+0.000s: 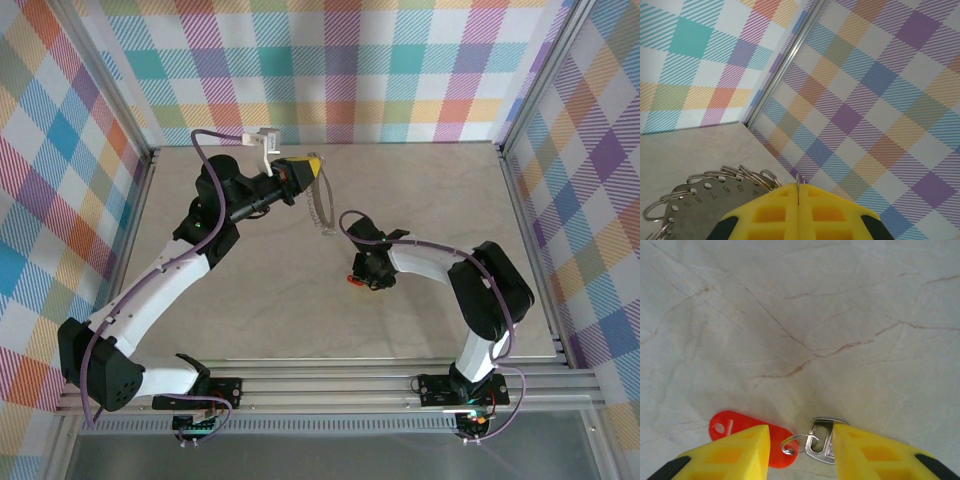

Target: Put the keys on the keyring

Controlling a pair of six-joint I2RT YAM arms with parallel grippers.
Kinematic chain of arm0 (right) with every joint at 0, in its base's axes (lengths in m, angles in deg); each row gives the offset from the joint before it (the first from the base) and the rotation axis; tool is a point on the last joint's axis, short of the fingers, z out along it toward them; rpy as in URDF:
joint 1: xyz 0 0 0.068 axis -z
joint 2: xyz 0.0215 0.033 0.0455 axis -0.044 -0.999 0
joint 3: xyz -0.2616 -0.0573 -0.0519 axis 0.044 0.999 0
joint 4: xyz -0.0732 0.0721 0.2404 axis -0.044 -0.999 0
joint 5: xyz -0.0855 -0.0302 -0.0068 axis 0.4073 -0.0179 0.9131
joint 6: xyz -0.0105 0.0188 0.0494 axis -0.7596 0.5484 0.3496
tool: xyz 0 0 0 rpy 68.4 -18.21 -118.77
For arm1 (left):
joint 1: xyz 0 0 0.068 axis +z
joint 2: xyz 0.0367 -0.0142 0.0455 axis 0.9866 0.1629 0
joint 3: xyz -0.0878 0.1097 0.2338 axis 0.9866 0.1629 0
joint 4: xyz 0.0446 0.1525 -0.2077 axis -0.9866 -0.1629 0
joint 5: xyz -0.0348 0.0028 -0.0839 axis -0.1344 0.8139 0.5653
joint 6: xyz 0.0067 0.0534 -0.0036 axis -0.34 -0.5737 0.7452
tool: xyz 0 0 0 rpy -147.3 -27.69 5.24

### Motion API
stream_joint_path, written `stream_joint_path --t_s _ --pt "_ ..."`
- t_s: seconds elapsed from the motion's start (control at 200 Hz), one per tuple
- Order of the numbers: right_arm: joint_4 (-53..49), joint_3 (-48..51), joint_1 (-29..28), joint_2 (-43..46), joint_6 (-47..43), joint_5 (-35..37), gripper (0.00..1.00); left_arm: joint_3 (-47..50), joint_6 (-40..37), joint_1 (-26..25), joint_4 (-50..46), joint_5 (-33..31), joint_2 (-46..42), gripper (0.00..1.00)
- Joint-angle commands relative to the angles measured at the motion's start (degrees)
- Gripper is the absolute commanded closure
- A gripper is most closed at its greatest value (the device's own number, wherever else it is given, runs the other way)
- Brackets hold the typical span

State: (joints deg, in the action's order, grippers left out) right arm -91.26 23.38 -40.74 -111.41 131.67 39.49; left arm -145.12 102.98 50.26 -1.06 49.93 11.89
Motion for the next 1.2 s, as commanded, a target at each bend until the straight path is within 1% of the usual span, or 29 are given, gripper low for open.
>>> stream_joint_path --t_s 0.0,0.18,0.33,0.75,0.85,1.035,1.045,1.105,1.195 --pt "-0.9 -1.0 -0.3 -1.9 0.1 0.6 0.62 -0.3 1.0 -0.7 4.6 1.2 -0.4 1.00" --pt "-0.8 -0.9 -0.3 -1.6 -0.6 0.2 0.67 -0.1 1.5 -0.7 4.9 1.2 -0.1 1.00" --pt "-0.8 -0.2 -0.3 -0.2 -0.9 0.1 0.76 0.0 2.1 -0.7 5.3 1.3 0.1 1.00" --pt "-0.6 2.3 -0.3 4.5 -1.1 -0.2 0.94 -0.1 3.4 -0.7 6.2 1.6 0.5 1.00" --pt "-0.5 2.6 -0.3 5.3 -1.3 0.0 1.00 -0.1 3.4 -0.8 6.3 1.6 0.4 1.00" --pt "0.0 3.3 -0.3 7.2 -2.1 0.4 1.00 -0.3 3.5 -1.0 6.3 1.6 0.4 1.00" --pt "0.1 3.3 -0.3 7.2 -2.2 0.4 0.99 -0.2 3.5 -1.1 6.3 1.6 0.4 1.00" --pt "0.1 3.4 -0.3 7.3 -3.1 0.4 0.88 -0.3 3.5 -1.1 6.3 1.5 0.4 1.00" --pt "1.5 3.8 -0.3 7.1 -6.1 -0.8 0.83 -0.3 3.5 -1.2 6.3 1.5 0.4 1.00"
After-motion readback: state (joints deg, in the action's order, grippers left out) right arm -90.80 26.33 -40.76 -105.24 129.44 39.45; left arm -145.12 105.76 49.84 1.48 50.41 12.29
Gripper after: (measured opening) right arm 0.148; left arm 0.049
